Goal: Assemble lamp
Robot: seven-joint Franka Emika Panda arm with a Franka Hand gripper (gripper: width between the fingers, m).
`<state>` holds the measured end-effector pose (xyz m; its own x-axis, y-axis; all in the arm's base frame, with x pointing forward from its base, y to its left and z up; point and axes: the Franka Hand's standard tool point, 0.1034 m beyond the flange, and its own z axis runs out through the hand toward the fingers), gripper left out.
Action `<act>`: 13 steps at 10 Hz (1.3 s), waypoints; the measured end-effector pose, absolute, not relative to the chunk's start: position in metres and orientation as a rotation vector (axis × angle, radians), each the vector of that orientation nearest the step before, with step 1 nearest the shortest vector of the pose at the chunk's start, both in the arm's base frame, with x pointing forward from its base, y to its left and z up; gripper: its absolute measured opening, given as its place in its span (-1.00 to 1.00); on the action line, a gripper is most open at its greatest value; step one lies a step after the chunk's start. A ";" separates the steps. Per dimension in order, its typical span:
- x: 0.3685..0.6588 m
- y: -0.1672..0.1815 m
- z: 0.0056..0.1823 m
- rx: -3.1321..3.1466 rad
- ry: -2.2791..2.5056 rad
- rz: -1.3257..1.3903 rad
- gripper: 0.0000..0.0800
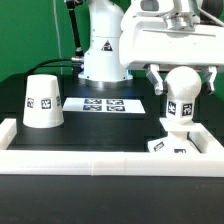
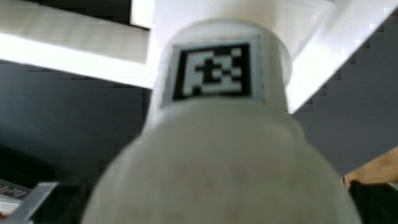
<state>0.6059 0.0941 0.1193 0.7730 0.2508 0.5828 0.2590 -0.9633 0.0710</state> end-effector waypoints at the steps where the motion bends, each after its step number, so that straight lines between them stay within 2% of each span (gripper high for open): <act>1: 0.606 0.093 0.124 -2.946 -0.424 -0.965 0.75; 4: 0.608 0.091 0.141 -2.946 -0.421 -0.967 0.75; 8: 0.608 0.091 0.139 -2.949 -0.422 -0.947 0.75; 9: 0.603 0.092 0.131 -2.971 -0.430 -0.812 0.75; 13: 0.601 0.098 0.125 -2.996 -0.434 -0.378 0.75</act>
Offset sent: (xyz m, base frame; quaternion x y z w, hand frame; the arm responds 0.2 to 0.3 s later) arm -0.0020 -0.0091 0.0211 -0.0018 -0.0238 -0.0090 0.9997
